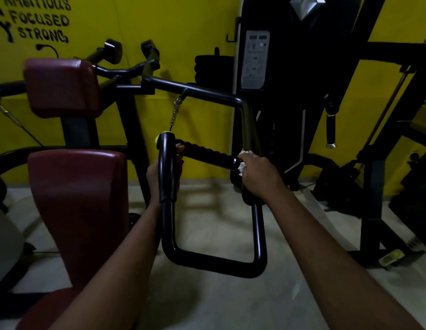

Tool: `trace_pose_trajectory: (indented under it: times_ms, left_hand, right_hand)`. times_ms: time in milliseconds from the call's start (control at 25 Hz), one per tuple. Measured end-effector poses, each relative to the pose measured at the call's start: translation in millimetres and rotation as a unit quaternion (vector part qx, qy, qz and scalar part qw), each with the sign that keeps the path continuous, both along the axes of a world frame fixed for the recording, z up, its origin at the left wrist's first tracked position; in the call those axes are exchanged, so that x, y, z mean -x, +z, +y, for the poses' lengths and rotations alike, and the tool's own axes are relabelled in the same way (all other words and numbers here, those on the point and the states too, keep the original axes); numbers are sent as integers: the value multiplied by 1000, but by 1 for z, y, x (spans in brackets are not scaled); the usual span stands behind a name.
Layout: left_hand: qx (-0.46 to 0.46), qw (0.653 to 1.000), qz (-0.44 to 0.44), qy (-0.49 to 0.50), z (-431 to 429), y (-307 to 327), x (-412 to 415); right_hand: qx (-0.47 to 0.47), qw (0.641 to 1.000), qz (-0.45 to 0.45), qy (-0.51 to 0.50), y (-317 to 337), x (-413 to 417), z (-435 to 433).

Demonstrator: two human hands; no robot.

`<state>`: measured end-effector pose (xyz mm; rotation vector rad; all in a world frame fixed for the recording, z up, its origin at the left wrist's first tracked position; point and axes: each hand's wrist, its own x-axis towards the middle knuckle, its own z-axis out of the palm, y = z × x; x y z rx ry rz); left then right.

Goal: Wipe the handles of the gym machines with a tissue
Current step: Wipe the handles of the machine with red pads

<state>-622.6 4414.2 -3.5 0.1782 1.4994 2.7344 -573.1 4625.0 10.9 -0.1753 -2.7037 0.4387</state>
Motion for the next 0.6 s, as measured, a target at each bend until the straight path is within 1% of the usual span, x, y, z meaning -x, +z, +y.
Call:
trace_pose_trajectory:
  times_ms: [40,120,200,240,280,320,400,440,480,520,560,600]
  left_hand:
    - [-6,1000,26,5,-1,5,3]
    - [50,996,74,17,-8,10,5]
    - [103,990,92,39,-16,8,5]
    - [121,988,87,47,-20,9,6]
    - [131,988,61,58,-22,12,10]
    - [122,991,34,49,-25,17,12]
    - [110,993,-1,31,-28,27,13]
    - [128,991,-2,41,-28,32,12]
    - [180,981,15,67,-26,39,9]
    - [254,960,50,110,-23,46,3]
    - [336,925,94,153,-20,53,-5]
    - [408,882,138,193,-15,59,-12]
  right_hand:
    - [7,1000,11,-10,0,-2,-2]
    - [19,998,42,-46,-1,-10,-9]
    - [11,993,69,-92,-5,-16,-15]
    - [7,991,77,-105,-8,-15,-18]
    - [0,991,79,-106,-11,-12,-20]
    - [-10,992,73,-98,-15,-6,-19]
    - [-28,996,32,-79,-18,9,-14]
    - [-28,997,13,-73,-19,14,-12]
    - [-26,997,4,-74,-20,17,-11]
    - [-21,996,10,-82,-22,14,-13]
    - [-12,995,29,-90,-26,10,-16]
    - [0,993,57,-100,-29,3,-20]
